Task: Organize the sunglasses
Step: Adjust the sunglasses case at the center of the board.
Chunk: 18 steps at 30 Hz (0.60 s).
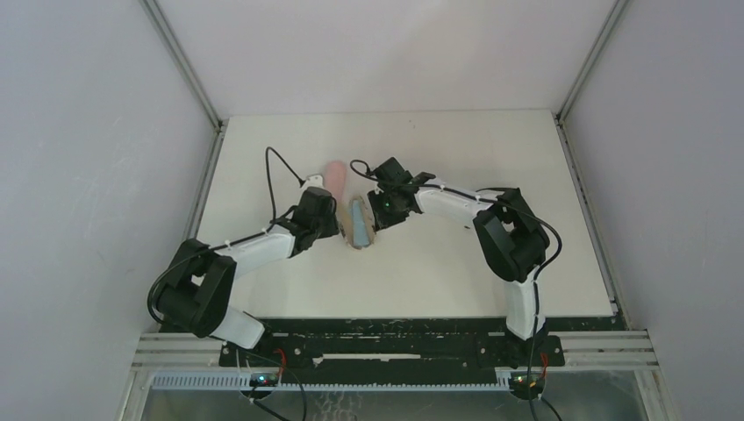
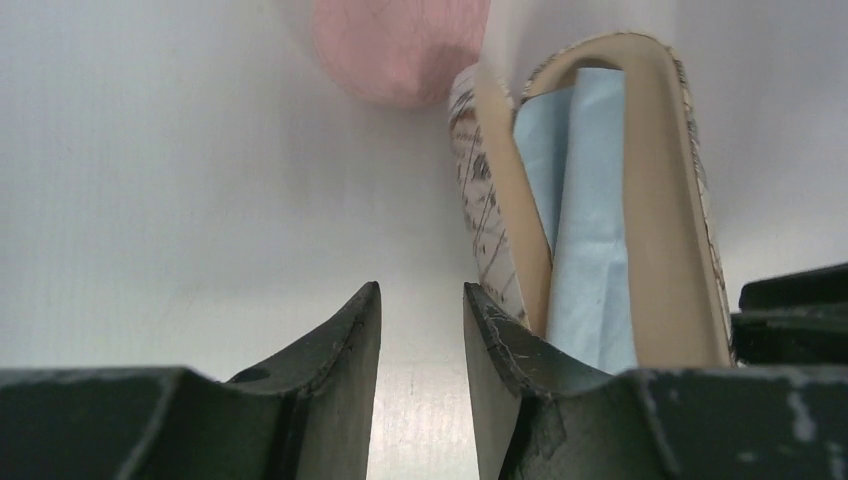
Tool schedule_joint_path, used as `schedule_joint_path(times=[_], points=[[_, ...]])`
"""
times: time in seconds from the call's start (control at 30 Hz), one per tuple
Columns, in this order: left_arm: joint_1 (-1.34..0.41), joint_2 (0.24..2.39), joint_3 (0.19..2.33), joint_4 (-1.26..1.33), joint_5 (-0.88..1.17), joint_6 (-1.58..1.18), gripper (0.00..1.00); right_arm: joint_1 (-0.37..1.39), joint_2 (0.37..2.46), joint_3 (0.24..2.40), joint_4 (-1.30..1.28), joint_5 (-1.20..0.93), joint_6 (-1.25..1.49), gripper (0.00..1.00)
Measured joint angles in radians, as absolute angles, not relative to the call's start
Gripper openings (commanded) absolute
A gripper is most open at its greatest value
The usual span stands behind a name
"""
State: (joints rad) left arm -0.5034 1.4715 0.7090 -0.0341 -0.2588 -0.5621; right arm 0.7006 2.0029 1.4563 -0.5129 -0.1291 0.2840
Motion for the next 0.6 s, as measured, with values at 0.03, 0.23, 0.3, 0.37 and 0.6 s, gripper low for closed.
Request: schedule_joint_path(times=[0.03, 0.23, 0.3, 0.37, 0.6], points=[[-0.503, 1.475, 0.714, -0.036, -0.259, -0.558, 0.4, 0.703, 1.996, 1.443, -0.509, -0.137, 0.287, 0.29], [-0.5, 1.491, 0.73, -0.046, -0.26, -0.545, 0.41, 0.715, 1.965, 1.392, -0.496, -0.134, 0.301, 0.29], [-0.5, 1.492, 0.73, -0.047, -0.259, -0.537, 0.41, 0.715, 1.948, 1.377, -0.488, -0.12, 0.307, 0.3], [-0.499, 1.492, 0.731, -0.047, -0.259, -0.53, 0.42, 0.715, 1.922, 1.354, -0.477, -0.093, 0.314, 0.31], [-0.496, 1.492, 0.751, -0.046, -0.25, -0.503, 0.42, 0.694, 1.808, 1.282, -0.442, -0.023, 0.335, 0.33]])
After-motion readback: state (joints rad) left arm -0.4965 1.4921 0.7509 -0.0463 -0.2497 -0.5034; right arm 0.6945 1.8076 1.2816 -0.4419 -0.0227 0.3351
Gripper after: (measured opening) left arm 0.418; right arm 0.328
